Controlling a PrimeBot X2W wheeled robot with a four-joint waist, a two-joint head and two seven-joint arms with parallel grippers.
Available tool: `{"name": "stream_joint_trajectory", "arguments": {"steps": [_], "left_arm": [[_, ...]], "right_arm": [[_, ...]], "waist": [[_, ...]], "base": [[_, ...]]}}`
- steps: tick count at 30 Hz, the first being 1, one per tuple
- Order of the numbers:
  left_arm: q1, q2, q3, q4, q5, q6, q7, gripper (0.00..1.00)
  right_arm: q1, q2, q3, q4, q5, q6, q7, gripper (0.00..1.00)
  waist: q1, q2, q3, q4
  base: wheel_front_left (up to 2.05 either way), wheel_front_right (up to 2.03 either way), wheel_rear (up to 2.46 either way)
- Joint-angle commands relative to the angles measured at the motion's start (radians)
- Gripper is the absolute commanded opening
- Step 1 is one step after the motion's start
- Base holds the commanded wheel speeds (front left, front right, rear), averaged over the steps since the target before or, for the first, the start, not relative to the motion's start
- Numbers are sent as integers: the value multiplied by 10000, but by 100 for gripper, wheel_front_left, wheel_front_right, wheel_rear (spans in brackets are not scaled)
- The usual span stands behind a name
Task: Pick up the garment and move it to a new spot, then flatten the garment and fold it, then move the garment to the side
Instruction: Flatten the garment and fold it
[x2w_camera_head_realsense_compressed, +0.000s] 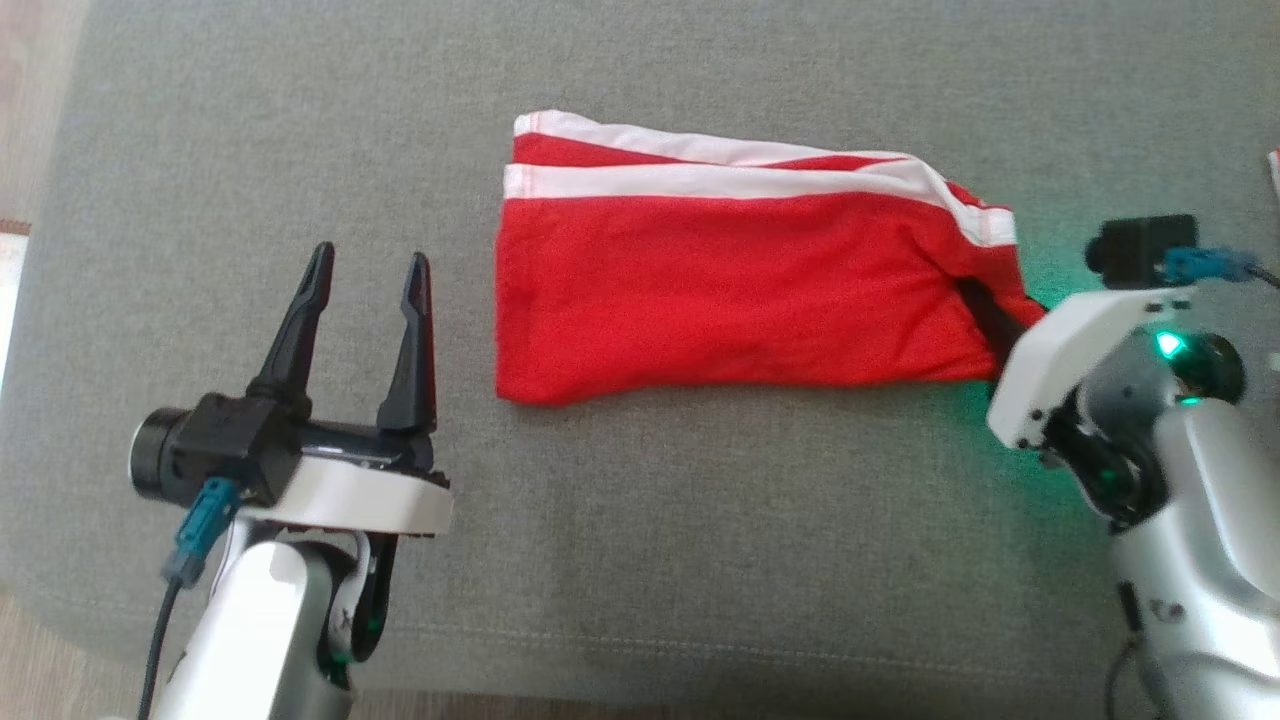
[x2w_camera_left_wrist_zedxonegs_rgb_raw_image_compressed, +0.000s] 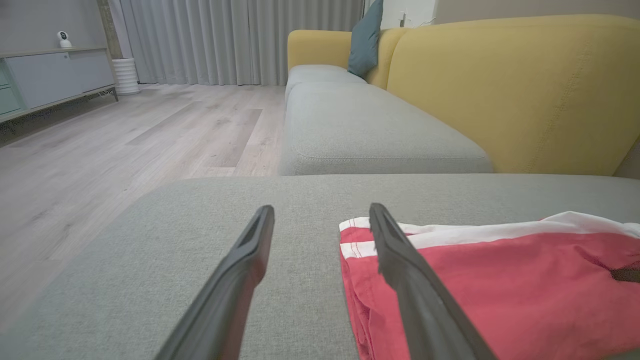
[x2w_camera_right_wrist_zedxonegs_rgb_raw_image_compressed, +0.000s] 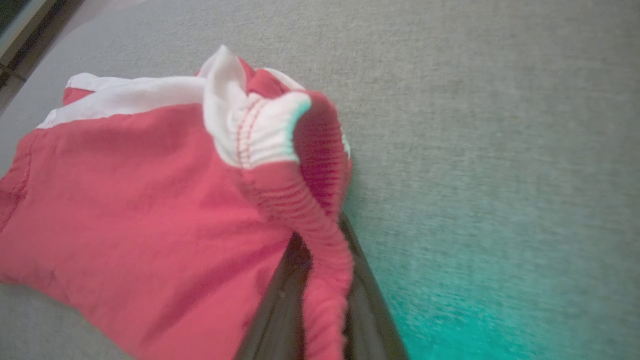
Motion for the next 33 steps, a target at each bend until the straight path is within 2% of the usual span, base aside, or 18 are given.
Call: {"name": "stream_joint_trajectory", "arguments": {"steps": [1, 8, 14, 21, 24, 29, 33], "left_arm": [[-229, 117, 425, -303, 84, -16, -122, 100], [-20, 19, 463, -239, 171, -137, -122, 100], [147, -55, 451, -171, 226, -164, -122, 100], [221, -126, 364, -90, 245, -236, -122, 100], [193, -160, 337, -91, 251, -266, -122, 100], [175, -223, 320, -62, 244, -294, -122, 100], [145, -306, 301, -9, 239, -326, -122, 100]], "right_arm": [[259, -272, 93, -359, 127, 37, 7, 0], [909, -1201, -191, -882, 702, 37, -95, 0], [1186, -1451, -195, -1261, 1434, 37, 60, 0], [796, -715, -86, -2112, 4134, 37, 1301, 0], [415, -320, 153, -2271, 4858, 37, 1782, 0], [-164, 448, 837, -1879, 5341, 37, 2081, 0], [-755, 1025, 1624, -876, 5330, 37, 1845, 0]], "waist": [[-1, 0, -92, -42], [-1, 0, -462, -185], [-1, 0, -731, -272], [-1, 0, -990, -161], [-1, 0, -1005, -3], [-1, 0, -983, 265], [-1, 0, -935, 547]], "base": [[0, 0, 0], [0, 0, 0], [0, 0, 0], [0, 0, 0], [0, 0, 0], [0, 0, 0], [0, 0, 0]]}}
